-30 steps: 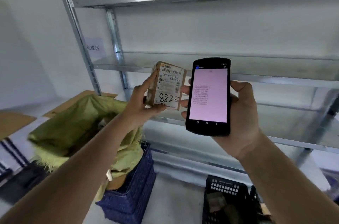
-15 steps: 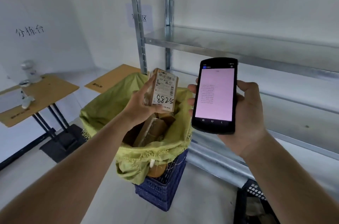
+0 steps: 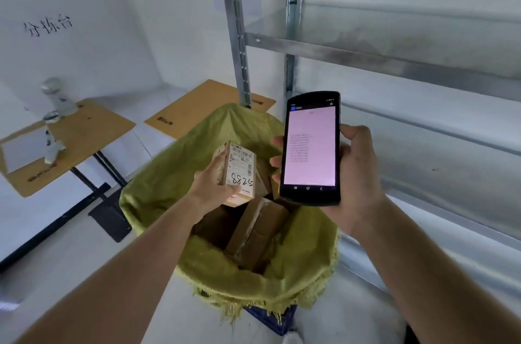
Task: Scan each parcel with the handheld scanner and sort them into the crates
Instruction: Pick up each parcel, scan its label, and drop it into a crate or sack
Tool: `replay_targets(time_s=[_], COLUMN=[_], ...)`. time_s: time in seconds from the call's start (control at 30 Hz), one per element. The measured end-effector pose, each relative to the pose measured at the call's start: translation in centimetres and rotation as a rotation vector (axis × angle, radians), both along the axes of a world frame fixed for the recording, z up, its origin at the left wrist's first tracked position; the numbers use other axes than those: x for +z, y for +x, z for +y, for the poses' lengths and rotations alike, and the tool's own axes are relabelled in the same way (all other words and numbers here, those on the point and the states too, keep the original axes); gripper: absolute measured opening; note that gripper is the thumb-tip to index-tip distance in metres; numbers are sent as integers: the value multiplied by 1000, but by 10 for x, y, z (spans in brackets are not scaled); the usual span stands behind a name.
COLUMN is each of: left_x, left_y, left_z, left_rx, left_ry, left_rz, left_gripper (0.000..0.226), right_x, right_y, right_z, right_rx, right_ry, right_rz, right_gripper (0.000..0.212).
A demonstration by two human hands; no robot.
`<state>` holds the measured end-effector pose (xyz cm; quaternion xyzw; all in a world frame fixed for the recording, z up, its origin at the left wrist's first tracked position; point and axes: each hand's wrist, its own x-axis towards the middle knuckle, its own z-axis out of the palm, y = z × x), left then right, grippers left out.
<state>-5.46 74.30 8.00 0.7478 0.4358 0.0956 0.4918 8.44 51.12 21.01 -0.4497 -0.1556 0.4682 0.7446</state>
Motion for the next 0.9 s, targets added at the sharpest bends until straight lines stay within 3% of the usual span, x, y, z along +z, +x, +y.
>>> replay_targets(time_s=[0.27, 0.4, 0.6, 0.7, 0.83, 0.9], left_x=[-45, -62, -33, -18, 2, 9], left_y=[36, 49, 91, 113, 127, 133], left_z=[66, 94, 97, 84, 47, 28], left_rx=[114, 56, -76, -176, -346, -388], left_ry=[-45, 189, 76, -48, -218, -282], left_rz=[157, 396, 57, -83, -151, -172], left_gripper=[104, 97, 61, 56, 28, 32], right_x=[-39, -52, -59, -58, -58, -58], right_y=[58, 71, 56, 33, 0, -15], right_z=[79, 102, 107, 98, 74, 57], right_rx=[87, 28, -131, -266, -448, -521], right_ry=[-58, -86, -116, -124, -135, -136], right_rz=[95, 85, 60, 99, 141, 149], right_gripper=[58, 58, 59, 62, 65, 65])
